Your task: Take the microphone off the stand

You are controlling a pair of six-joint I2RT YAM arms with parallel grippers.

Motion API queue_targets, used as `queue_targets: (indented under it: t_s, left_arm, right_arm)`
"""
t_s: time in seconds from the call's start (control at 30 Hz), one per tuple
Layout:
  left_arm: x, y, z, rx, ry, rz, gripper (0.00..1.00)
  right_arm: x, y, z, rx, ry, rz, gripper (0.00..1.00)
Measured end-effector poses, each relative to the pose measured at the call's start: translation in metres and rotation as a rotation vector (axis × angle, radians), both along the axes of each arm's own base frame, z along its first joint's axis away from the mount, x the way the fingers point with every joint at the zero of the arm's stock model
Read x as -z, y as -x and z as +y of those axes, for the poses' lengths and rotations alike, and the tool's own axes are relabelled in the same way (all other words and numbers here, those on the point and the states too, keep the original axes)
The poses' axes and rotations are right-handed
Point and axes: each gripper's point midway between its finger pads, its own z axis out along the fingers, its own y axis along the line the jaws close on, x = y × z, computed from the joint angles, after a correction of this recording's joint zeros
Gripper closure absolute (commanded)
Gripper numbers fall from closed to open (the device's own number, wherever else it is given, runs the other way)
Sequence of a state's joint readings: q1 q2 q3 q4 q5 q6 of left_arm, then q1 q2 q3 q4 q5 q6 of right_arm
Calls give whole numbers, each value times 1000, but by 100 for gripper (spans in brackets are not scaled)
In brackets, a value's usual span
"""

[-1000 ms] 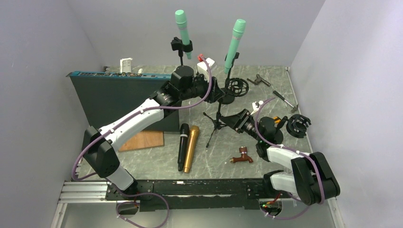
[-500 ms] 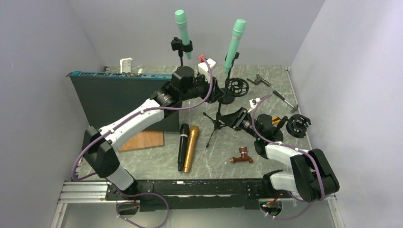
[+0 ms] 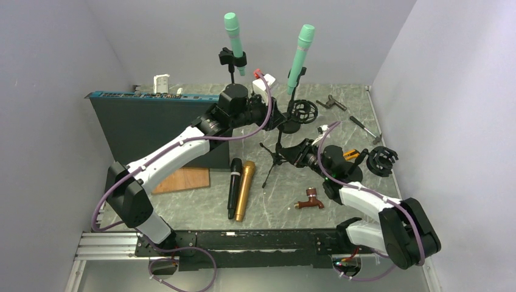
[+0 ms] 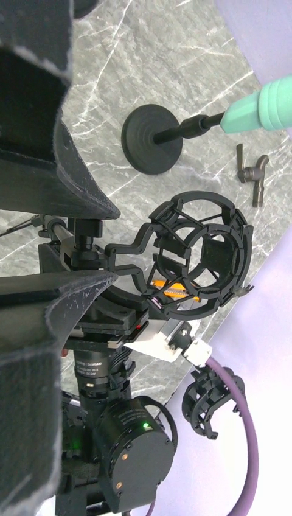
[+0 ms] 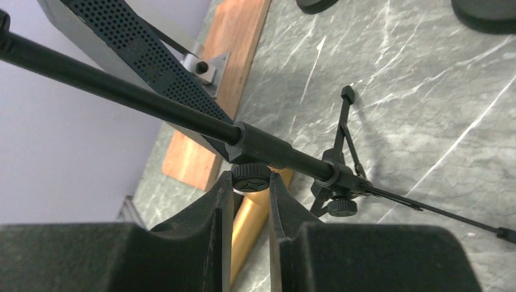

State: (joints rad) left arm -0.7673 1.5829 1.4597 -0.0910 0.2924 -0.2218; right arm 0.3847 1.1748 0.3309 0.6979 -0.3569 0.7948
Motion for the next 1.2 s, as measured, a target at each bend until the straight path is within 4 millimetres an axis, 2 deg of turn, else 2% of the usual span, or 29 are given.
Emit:
queue_targets:
  t_s: [0.2,0.4,0.57,0.87,1.03,1.07,1.17,1.2]
  left_arm:
    - [1,-9,6,-37,-15,-17,84]
    - [1,-9,6,-39,-17,-21,88]
    - [0,-8,5,-32,-15,-18,88]
    - [0,-1,1,0,-10,-15,88]
    - [0,1,0,8,-8,-14,89]
    - [0,2,-1,11,-8,-14,89]
    - [-1,3,-2,18,-7,-15,89]
    - [0,4,-3,20,-7,-13,88]
  right_arm:
    - [0,-5,8,26,150,-74,100]
    - [0,-5,9,80,325,-172,100]
    - [-1,-3,10,136,530,-258,100]
    - [-2,5,9,202,1028,-418,100]
    - [-3,6,7,194,1172,-465,99]
    - [-2,7,6,191,1185,-469,92]
    - [-3,9,5,177,1192,-471,58]
    - [-3,10,5,170,1186,-466,50]
